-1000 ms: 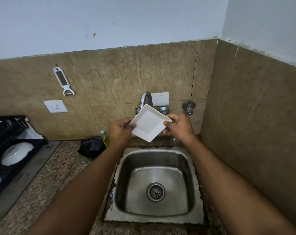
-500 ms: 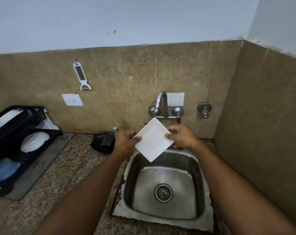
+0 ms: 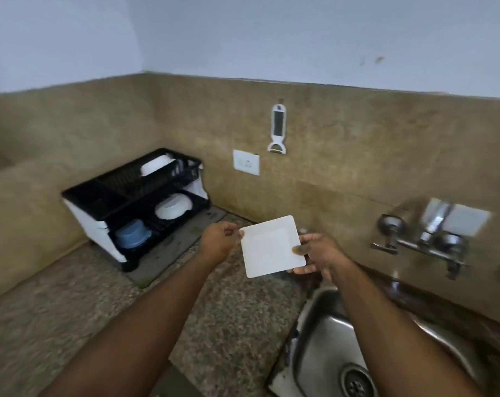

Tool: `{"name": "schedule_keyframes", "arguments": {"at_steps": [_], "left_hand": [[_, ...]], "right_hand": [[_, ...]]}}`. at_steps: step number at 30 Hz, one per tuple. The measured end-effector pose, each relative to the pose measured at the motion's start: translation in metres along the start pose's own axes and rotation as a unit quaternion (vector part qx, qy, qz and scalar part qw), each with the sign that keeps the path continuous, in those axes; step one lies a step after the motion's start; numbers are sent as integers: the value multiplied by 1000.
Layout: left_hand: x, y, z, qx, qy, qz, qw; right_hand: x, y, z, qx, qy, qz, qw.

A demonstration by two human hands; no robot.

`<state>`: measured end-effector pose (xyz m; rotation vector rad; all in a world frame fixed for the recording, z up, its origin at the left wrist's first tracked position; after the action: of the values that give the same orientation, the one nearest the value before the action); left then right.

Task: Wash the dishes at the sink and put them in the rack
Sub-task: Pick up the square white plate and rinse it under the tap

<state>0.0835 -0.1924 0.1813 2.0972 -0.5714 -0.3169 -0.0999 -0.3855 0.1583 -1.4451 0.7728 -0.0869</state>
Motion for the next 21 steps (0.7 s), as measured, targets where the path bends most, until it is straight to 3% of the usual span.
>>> {"name": "schedule_keyframes", "arguments": {"at_steps": [6, 13, 21], "left_hand": [[67, -59, -154, 159, 138, -9, 978], [139, -135, -282, 256, 213, -45, 942], [207, -230, -305, 369, 72, -100, 921]], "right_hand": [[91, -81, 138, -63, -7, -76, 995], [167, -190, 277, -136, -4, -232, 963], [250, -263, 399, -267, 16, -405, 874]]}}
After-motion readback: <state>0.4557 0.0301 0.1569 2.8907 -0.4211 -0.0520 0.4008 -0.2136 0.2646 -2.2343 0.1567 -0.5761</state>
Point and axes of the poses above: each hand's wrist, its own x-axis towards the middle knuckle, its own z-axis out of the palm, y = z × x, the point moved 8 cm from there along x, towards the middle knuckle, and after that the axes turned 1 degree about -y, right-handed, at the moved point
